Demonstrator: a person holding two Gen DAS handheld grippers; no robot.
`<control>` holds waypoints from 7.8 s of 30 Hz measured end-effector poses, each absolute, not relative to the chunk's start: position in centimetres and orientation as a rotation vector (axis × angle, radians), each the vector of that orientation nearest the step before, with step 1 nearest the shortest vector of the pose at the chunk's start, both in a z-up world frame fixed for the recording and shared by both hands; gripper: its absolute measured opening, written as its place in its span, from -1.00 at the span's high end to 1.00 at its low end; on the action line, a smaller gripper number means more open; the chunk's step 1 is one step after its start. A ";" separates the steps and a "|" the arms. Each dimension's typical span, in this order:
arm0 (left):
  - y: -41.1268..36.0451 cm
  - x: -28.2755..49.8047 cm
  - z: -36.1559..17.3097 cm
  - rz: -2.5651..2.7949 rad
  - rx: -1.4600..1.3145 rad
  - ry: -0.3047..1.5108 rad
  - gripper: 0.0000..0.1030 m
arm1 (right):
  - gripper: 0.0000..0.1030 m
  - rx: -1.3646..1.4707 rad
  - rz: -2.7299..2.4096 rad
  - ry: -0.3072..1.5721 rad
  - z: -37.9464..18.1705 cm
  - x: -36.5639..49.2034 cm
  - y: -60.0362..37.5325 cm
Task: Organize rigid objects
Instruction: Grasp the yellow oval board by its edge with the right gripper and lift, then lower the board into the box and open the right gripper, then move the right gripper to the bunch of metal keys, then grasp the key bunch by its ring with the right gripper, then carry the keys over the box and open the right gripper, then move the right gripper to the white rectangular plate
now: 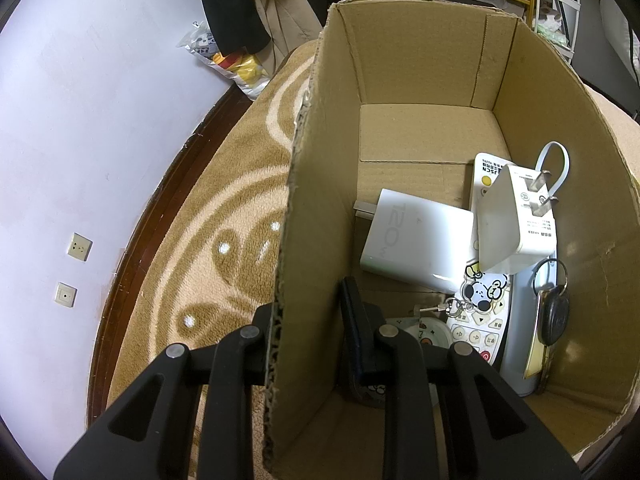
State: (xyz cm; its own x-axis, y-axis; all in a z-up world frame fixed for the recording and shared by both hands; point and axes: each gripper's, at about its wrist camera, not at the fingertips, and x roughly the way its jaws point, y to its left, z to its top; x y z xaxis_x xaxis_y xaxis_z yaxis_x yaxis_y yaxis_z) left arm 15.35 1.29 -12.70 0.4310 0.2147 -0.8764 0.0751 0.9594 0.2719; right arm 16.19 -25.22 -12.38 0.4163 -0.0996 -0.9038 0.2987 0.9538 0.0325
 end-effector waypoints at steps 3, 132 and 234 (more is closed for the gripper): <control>1.3 15.3 -12.7 0.088 0.288 1.126 0.55 | 0.82 0.236 -0.230 1.085 -11.6 16.2 -24.8; 1.1 15.1 -12.8 0.088 0.294 1.123 0.55 | 0.41 0.481 -0.269 0.930 -6.8 13.2 -27.0; 0.8 14.9 -12.5 0.085 0.301 1.127 0.55 | -1.00 0.309 -0.336 0.963 -11.4 17.8 -29.7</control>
State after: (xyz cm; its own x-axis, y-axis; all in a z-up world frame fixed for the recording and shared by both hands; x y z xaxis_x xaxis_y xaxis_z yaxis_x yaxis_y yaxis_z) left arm 14.92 0.81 -12.45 0.4313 0.2180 -0.8755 0.0844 0.9564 0.2797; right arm 17.82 -29.72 -11.43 0.5274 -0.1410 -0.8379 0.4115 0.9052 0.1066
